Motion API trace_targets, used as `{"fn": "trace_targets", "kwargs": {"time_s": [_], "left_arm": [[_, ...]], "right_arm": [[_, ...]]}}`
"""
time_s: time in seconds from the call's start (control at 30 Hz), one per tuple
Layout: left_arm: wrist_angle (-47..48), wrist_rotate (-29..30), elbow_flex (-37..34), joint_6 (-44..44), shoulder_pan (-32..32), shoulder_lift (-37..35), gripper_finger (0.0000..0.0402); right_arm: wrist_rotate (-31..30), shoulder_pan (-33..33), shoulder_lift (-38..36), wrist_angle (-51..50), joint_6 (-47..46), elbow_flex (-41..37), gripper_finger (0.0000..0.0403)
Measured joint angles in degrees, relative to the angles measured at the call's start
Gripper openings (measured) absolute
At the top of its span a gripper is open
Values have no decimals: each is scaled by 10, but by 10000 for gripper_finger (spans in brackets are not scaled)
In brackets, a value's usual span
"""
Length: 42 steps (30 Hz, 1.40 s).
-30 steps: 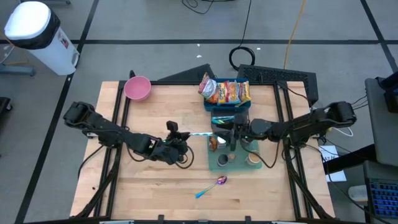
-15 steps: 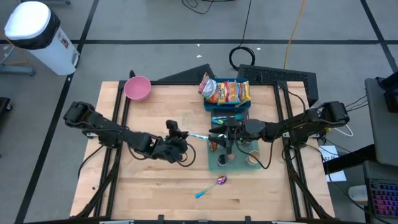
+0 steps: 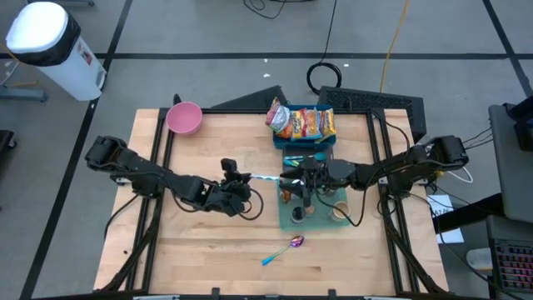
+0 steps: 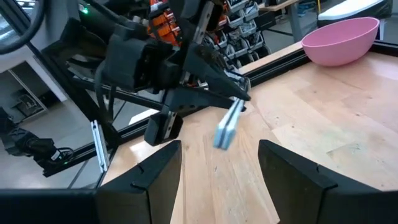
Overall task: Pick & Place Food Item
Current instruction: Put the blue patterned spoon into the black bin
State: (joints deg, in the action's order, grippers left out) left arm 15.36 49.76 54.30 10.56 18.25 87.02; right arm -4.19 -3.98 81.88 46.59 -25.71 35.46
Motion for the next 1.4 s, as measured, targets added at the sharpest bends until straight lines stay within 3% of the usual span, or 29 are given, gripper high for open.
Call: {"fn": "trace_targets", "kwargs": {"time_s": [0.27,0.4,0.73,1.4], "left_arm": [[5,-2,0,-6,-1,0,30],[2,-2,0,-1,-2,0,30],[-6,-7,0,-2,-18,0,30],[-57,-33,2,42,-18,0,30]], "right_arm": [[-7,-4,0,0,10,-1,206],[-49,-4,0,-4,14,5,206],[-79,-10,0,-79,11,44,206],[-94,-9,0,-78,9,44,205]]}}
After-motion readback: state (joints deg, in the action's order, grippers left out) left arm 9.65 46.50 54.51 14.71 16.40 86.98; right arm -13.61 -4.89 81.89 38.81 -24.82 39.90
